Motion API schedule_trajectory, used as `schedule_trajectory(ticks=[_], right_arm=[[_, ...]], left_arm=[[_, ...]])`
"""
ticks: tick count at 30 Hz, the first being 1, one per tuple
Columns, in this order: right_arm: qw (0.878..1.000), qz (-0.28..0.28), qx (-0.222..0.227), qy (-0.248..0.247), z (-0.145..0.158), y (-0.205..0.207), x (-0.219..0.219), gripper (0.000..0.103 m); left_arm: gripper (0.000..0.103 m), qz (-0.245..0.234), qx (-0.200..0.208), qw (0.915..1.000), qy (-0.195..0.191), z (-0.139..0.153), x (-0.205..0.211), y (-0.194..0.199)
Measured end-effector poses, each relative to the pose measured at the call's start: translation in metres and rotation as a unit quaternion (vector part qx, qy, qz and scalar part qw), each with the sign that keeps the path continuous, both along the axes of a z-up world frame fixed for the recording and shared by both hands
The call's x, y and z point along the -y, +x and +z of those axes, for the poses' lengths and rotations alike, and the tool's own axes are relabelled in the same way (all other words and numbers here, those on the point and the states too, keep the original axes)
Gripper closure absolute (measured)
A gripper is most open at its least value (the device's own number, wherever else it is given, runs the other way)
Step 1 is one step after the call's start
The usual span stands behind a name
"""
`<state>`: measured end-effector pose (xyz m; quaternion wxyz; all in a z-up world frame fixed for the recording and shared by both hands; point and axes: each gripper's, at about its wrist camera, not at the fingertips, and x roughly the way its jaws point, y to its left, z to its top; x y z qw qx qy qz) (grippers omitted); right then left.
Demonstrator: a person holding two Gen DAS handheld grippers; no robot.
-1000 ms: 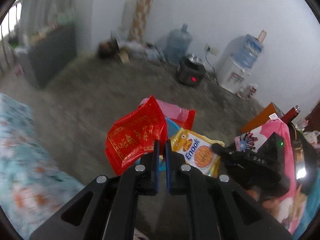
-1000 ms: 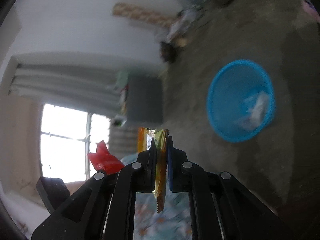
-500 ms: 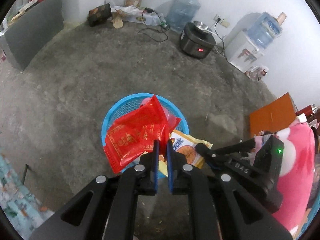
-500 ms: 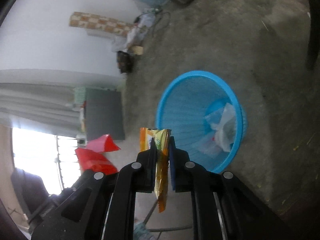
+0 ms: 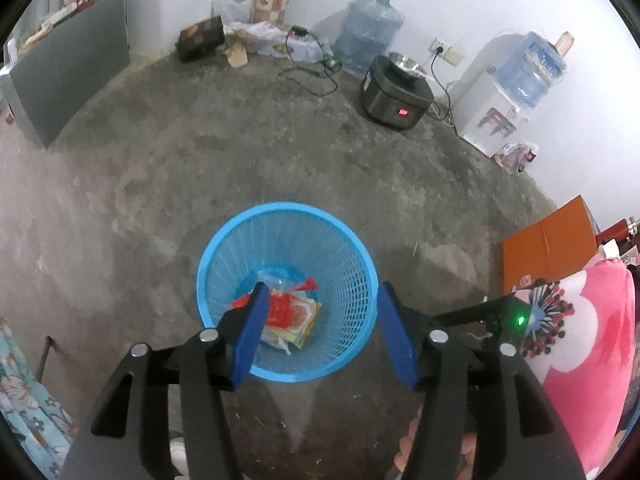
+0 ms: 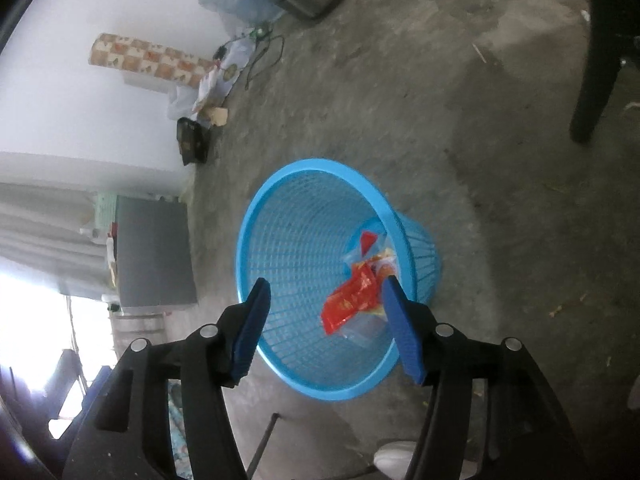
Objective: Collect trash
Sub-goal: 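Move both tools back over the bedspread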
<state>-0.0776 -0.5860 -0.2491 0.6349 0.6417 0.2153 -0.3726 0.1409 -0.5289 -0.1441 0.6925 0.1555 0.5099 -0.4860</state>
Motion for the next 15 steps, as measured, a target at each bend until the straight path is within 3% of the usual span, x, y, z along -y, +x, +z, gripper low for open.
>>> schedule_trajectory(ticks=[8,15], right_arm=[[0.999,0.013,0.004,-0.04,0.037,0.011,-0.016,0.044],[0.991,0.085,-0.012,-0.102,0.103,0.036,-0.048,0.033]], left_arm=[[0.034,0.015,0.012,0.9985,-0.051,0.052,-0.036,-0.004],[0.024,0.061,0.034,0.9915,-0.11,0.121,-0.13,-0.003]])
